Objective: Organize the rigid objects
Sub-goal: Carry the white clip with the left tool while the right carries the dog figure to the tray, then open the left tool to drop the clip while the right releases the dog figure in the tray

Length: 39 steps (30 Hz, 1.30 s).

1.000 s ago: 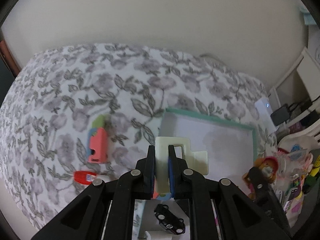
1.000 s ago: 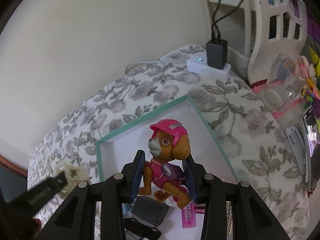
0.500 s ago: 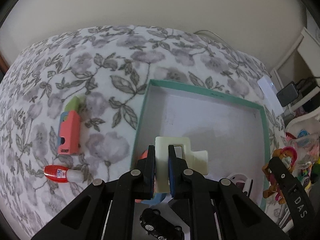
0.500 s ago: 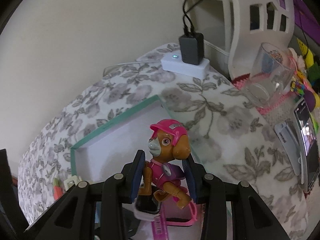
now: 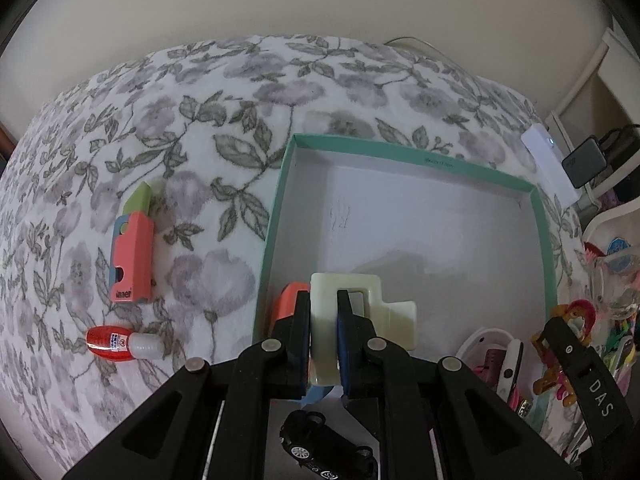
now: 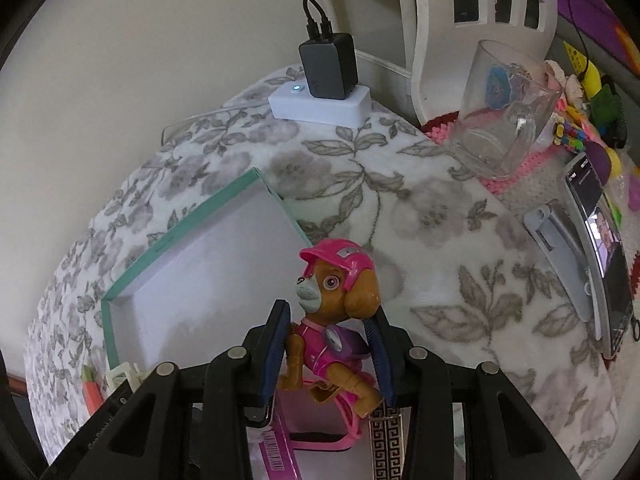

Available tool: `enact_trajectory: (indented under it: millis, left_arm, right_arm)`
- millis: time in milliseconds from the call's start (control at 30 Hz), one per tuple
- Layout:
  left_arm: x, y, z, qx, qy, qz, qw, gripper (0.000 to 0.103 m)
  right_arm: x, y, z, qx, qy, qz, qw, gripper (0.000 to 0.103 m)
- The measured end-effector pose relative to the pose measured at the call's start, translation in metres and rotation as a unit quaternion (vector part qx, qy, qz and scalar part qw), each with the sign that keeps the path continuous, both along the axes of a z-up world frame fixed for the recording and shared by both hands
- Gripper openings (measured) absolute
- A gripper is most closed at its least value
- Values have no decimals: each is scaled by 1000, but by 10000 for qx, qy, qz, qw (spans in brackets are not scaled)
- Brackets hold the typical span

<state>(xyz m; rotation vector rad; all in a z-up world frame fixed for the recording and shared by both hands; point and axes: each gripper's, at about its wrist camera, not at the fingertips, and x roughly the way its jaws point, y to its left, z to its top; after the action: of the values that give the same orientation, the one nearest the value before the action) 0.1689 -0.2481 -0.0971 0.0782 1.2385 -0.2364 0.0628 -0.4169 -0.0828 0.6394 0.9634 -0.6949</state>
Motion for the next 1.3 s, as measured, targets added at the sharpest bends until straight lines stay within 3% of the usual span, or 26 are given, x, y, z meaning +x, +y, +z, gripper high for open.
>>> enact_trajectory:
  millis: [433,533,667,800,967,1167,1233,1300]
  left_arm:
    - [2,2,1,-7,165,26,9999,13]
    - [3,3,3,-61,210,38,9998,27]
    - [2,4,10,-131,169,18,9998,34]
    - [2,4,20,-184,139,4,9997,41]
    - [5,7,30,-202,146,40,9997,51]
    - [8,20,43,-122,146,246,9995,63]
    - [10,25,47,-39,93,329,9994,77]
    - [12,31,50,24,19,420,9991,80]
  right_arm:
    - [-1,-1,-1,-2,97,-30,9999,42]
    - [-1,-1,2,-82,119,-7,9999,43]
    - [1,0,5,-117,140,45,9998,44]
    - [2,3,12,-151,132,107,9997,56]
    - [2,5,22,-132,81,144,9998,56]
    - [4,7,39,-165,-2,224,9996,66]
    - [4,9,44,-195,-16,249,9995,69]
    - [5,10,49,-238,-15,283,9993,72]
